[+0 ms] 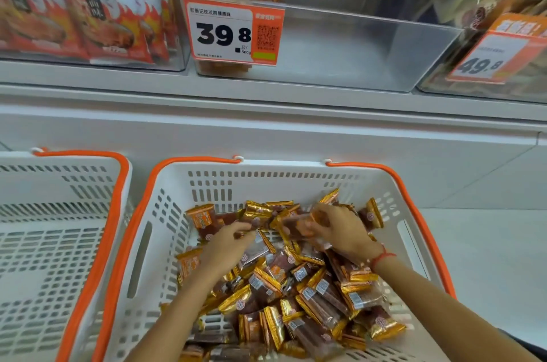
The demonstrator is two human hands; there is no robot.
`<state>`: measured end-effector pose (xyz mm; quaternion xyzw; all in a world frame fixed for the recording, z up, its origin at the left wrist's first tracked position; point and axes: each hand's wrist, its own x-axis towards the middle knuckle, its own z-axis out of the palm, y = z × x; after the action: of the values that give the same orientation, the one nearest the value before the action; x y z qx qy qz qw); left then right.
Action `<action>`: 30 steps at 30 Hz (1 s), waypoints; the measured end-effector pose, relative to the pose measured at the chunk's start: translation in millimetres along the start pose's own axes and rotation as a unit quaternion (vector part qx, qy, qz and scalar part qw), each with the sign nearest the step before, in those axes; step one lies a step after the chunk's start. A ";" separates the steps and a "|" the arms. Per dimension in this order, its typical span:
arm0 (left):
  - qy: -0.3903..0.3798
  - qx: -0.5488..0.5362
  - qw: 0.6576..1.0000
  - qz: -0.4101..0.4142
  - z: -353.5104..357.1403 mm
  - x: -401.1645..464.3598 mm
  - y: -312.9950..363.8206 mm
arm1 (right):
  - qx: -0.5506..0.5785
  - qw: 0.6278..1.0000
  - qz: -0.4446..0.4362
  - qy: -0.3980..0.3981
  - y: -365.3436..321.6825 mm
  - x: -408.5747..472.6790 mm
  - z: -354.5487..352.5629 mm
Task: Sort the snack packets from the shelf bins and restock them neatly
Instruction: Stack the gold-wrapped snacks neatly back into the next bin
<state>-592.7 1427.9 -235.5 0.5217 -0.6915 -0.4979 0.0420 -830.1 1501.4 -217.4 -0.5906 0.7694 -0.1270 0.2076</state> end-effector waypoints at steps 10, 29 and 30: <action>0.090 -0.378 0.920 0.054 -7.2 -43.3 39.0 | 0.384 0.920 0.015 -0.072 -76.8 -27.6 -5.7; 0.077 -0.348 0.934 0.017 -24.3 -41.2 -4.9 | 0.013 0.980 -0.005 -0.198 -13.1 0.2 40.1; 0.073 -0.313 0.946 0.031 -26.5 -42.8 -2.3 | 0.083 0.968 -0.006 -0.236 -16.5 -0.4 25.3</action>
<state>-556.5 1443.5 -204.1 0.4954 -0.5116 -0.6485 0.2689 -804.0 1498.6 -232.4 -0.5889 0.6821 -0.0489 0.4309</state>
